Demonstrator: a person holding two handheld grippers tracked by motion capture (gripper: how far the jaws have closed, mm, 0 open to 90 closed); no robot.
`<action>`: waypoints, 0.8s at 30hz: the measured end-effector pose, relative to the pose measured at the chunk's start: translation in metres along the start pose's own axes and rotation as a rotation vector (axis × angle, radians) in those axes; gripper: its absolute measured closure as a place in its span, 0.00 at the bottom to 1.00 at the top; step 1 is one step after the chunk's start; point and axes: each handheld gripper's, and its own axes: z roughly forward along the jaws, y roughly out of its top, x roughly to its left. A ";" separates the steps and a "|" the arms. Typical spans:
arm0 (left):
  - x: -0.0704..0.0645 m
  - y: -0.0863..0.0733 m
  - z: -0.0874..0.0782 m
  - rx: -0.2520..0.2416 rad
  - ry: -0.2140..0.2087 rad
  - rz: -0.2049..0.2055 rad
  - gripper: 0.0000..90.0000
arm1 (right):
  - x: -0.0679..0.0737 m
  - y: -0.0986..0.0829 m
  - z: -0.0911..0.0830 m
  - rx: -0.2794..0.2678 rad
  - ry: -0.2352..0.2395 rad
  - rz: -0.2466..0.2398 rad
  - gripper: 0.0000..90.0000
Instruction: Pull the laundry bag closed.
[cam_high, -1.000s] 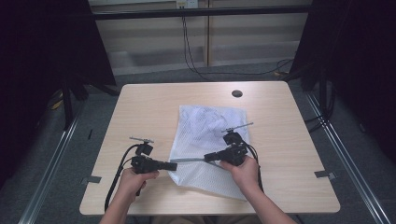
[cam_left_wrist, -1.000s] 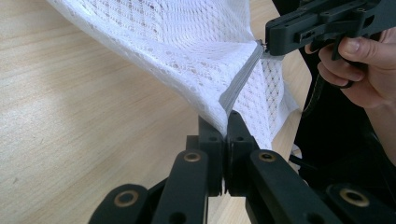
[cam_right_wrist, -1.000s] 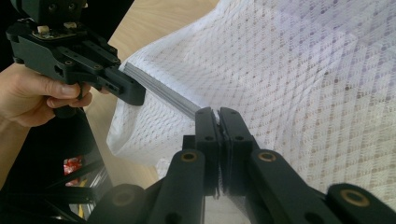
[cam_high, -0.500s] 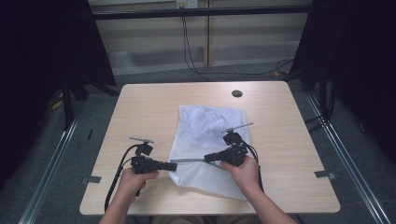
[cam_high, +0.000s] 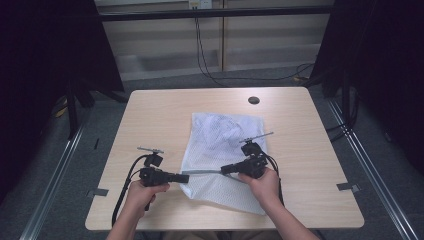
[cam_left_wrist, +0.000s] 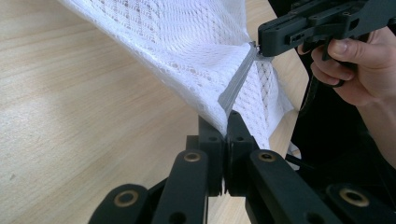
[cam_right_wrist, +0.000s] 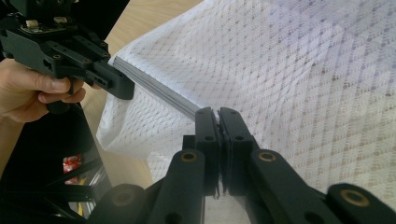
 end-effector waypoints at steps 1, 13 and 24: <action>0.000 0.000 0.000 -0.002 0.001 -0.001 0.98 | 0.000 0.000 0.000 -0.001 0.001 0.001 0.97; 0.000 0.001 -0.001 0.007 -0.010 0.005 0.98 | -0.001 -0.002 -0.004 0.004 -0.002 0.001 0.96; 0.000 0.000 -0.002 0.008 -0.023 0.002 0.98 | -0.002 -0.002 -0.003 0.000 0.004 0.005 0.96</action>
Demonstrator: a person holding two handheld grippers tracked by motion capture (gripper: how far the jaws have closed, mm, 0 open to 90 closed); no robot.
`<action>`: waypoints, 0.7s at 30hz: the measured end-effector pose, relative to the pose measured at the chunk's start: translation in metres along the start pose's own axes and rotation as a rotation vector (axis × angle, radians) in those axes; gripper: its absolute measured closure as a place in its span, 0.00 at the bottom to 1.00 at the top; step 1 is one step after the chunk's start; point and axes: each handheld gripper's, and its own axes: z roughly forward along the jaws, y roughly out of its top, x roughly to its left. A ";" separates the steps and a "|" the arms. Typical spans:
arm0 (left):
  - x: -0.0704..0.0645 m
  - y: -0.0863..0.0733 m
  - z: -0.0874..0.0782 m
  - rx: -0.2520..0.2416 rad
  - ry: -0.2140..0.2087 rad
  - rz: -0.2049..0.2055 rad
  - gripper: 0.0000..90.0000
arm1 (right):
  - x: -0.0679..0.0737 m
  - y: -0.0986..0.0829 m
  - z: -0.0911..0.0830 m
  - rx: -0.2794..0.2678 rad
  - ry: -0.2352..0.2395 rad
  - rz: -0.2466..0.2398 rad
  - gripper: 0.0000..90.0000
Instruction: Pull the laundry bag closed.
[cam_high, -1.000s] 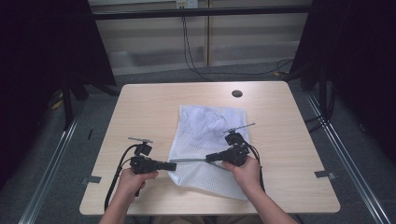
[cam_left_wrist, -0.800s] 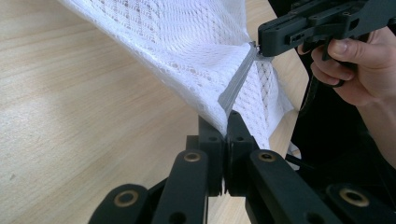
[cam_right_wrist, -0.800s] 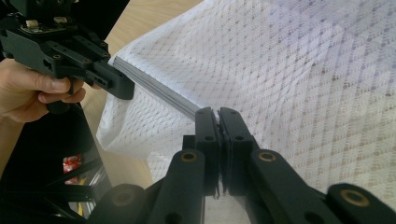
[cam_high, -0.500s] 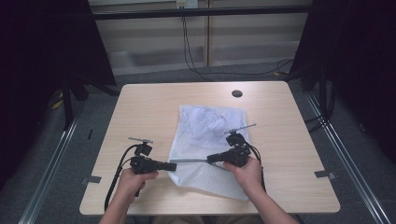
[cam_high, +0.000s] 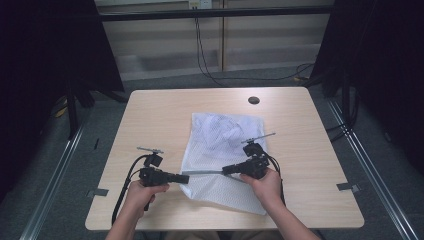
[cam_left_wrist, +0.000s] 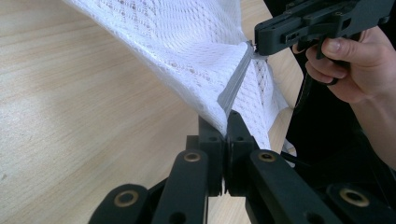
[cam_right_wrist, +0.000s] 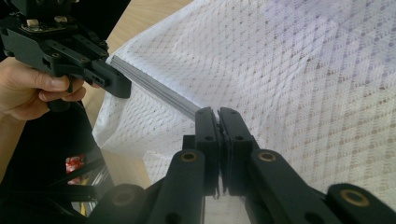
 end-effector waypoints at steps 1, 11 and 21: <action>0.000 0.000 0.000 -0.002 0.002 0.001 0.98 | 0.000 0.000 0.000 -0.001 0.002 0.001 0.97; 0.001 0.000 -0.001 -0.001 -0.008 0.001 0.98 | -0.001 0.001 -0.002 -0.004 0.008 0.009 0.97; 0.003 -0.001 -0.004 -0.007 -0.001 -0.006 0.98 | -0.005 -0.001 -0.007 -0.009 -0.005 0.016 0.97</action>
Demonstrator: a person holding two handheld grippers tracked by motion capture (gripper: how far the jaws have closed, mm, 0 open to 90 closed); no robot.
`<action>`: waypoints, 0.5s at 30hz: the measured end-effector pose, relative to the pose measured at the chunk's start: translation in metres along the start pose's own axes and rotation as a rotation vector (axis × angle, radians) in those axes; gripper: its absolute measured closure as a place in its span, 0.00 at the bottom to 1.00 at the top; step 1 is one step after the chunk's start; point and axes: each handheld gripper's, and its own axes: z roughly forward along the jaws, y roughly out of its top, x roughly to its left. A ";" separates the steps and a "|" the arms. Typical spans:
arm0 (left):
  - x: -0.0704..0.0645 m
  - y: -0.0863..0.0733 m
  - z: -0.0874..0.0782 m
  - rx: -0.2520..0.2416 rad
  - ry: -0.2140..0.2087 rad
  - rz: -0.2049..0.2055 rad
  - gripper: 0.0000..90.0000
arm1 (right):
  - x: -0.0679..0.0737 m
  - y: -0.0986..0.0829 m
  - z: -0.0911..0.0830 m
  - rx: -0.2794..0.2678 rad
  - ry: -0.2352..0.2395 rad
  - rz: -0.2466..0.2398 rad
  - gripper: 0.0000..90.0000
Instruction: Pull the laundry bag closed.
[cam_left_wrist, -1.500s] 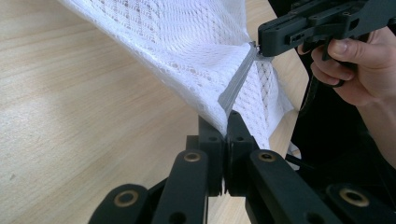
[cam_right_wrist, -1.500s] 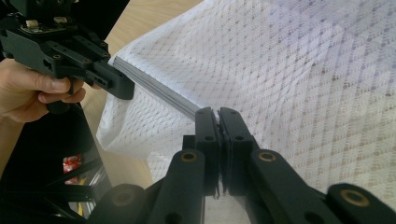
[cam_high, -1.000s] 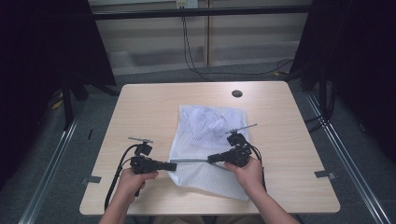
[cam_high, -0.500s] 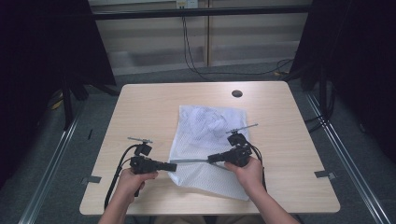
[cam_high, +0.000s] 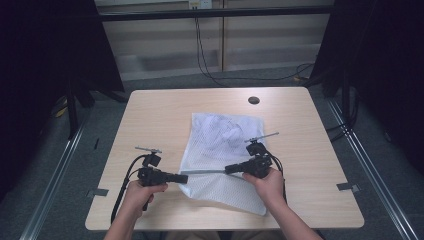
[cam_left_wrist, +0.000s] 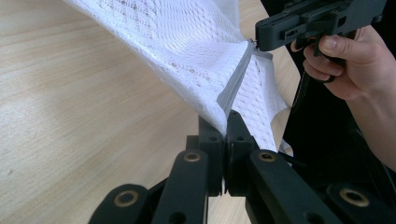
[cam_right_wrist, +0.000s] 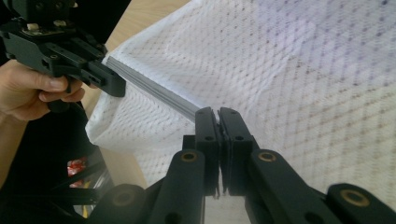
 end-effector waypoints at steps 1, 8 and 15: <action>0.000 0.000 -0.001 0.001 -0.002 0.000 0.98 | 0.000 0.000 0.000 0.000 -0.004 -0.002 0.97; 0.002 0.000 -0.001 -0.001 -0.001 0.003 0.98 | -0.002 -0.001 -0.005 0.000 -0.009 0.004 0.96; 0.001 0.000 0.000 0.002 -0.002 -0.006 0.98 | -0.003 -0.002 -0.006 0.001 -0.012 0.002 0.96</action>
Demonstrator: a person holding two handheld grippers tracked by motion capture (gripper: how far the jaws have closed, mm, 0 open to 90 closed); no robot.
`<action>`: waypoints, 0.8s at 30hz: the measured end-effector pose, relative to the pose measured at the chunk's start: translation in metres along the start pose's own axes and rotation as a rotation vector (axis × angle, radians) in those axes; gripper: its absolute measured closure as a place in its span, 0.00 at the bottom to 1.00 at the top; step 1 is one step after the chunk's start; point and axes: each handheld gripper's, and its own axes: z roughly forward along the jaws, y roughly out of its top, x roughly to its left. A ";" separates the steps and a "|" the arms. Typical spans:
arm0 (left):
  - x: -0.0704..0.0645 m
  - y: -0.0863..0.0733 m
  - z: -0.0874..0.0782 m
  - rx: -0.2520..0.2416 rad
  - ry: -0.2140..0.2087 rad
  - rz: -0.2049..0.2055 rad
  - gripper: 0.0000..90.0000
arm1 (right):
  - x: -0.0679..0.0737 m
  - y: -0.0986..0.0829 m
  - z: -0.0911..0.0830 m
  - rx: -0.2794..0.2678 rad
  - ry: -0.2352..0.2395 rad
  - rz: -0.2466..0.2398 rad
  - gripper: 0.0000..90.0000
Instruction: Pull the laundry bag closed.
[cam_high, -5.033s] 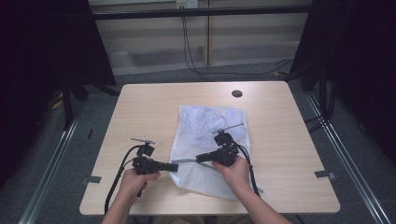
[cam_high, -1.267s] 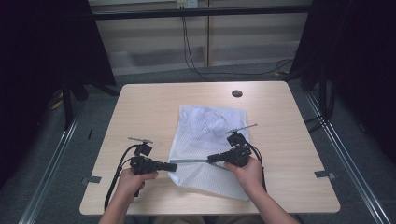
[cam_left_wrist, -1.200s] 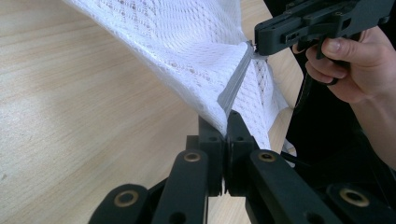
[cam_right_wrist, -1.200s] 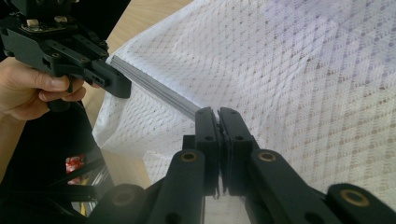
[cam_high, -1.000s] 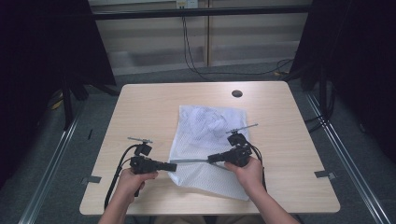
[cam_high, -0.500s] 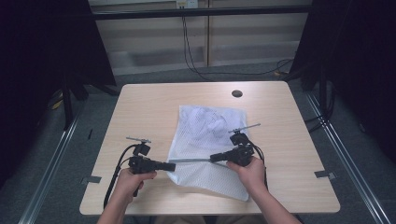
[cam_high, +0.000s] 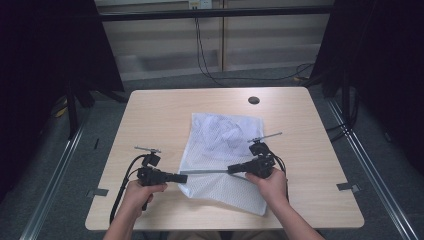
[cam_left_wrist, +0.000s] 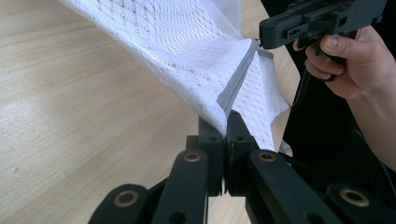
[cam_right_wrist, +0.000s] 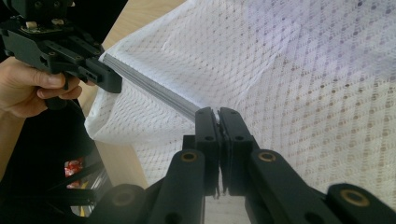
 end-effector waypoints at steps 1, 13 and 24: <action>0.000 0.000 0.000 -0.001 -0.005 -0.005 0.98 | 0.000 -0.001 0.000 -0.002 -0.003 0.003 0.96; 0.001 0.002 0.002 0.013 0.001 0.014 0.98 | -0.006 -0.004 -0.008 -0.014 -0.005 0.009 0.96; -0.001 0.003 0.005 0.018 0.000 0.013 0.98 | -0.007 -0.005 -0.012 -0.012 -0.006 0.024 0.97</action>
